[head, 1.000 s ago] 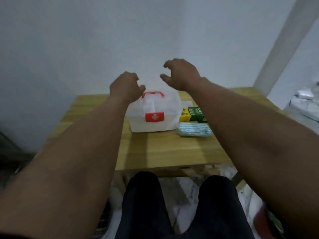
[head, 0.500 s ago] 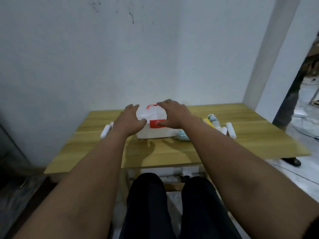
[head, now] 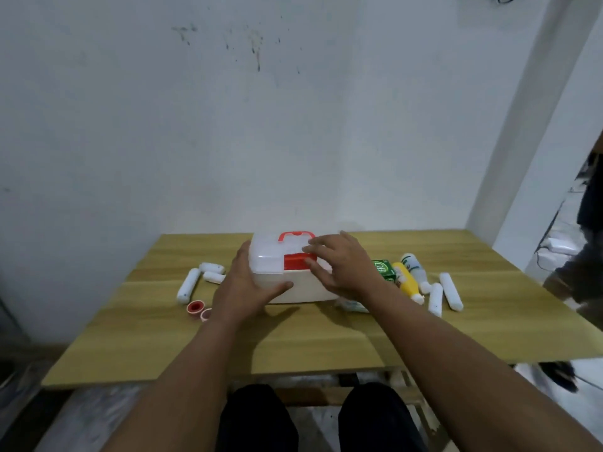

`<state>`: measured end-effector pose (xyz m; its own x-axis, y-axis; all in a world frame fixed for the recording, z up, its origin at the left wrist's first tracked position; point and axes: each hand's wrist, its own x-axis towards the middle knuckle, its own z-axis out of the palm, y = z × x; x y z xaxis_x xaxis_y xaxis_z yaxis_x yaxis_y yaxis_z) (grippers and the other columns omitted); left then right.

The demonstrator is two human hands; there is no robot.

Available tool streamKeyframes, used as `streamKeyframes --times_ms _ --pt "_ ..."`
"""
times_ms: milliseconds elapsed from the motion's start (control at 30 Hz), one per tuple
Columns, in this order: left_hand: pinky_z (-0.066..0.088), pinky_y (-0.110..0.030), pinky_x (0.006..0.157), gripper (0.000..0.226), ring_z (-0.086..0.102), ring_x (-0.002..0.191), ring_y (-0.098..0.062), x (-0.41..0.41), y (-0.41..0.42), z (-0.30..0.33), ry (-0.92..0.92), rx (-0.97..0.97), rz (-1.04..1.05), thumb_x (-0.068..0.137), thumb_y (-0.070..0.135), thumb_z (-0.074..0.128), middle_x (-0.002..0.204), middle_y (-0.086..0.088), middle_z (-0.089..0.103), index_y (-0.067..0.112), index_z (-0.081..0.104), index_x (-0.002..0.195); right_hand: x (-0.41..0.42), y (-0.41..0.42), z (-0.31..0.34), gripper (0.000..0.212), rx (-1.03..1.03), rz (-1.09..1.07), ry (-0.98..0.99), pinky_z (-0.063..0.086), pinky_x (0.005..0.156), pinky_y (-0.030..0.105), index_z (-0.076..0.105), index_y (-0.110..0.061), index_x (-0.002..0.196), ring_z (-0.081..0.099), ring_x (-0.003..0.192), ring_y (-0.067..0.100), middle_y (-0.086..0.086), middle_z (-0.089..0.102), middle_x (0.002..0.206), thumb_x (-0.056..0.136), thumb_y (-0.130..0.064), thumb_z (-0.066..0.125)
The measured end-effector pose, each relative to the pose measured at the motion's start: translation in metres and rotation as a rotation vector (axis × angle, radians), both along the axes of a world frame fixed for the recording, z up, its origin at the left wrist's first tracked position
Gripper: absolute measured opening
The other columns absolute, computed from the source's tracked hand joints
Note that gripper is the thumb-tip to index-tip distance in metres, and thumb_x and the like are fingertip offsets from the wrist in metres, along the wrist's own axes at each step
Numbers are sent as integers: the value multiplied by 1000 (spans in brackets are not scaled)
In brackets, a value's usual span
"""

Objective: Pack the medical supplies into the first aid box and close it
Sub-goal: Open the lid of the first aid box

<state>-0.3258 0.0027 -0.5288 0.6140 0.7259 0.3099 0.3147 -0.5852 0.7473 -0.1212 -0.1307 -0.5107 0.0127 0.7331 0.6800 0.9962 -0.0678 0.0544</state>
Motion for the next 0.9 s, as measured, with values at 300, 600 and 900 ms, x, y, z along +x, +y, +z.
streamKeyframes --times_ms 300,600,900 --pt "52 -46 99 115 46 139 -22 9 9 -2 -9 -82 44 63 89 66 158 5 43 36 27 157 2 4 43 63 -304 85 -17 54 86 37 66 -24 126 64 109 18 -4 69 124 84 -71 61" --pt "54 -47 100 115 51 134 -14 0 15 -2 -27 -59 -2 60 90 69 154 14 49 44 28 156 0 10 22 14 -68 217 175 53 94 43 71 -13 99 66 115 22 4 73 120 92 -25 74" --pt "46 -47 109 104 45 141 -13 -1 21 -7 -24 -89 -4 67 92 60 157 15 45 45 32 155 23 48 106 16 -86 186 672 47 68 30 70 -14 85 58 67 7 4 68 74 93 -27 74"
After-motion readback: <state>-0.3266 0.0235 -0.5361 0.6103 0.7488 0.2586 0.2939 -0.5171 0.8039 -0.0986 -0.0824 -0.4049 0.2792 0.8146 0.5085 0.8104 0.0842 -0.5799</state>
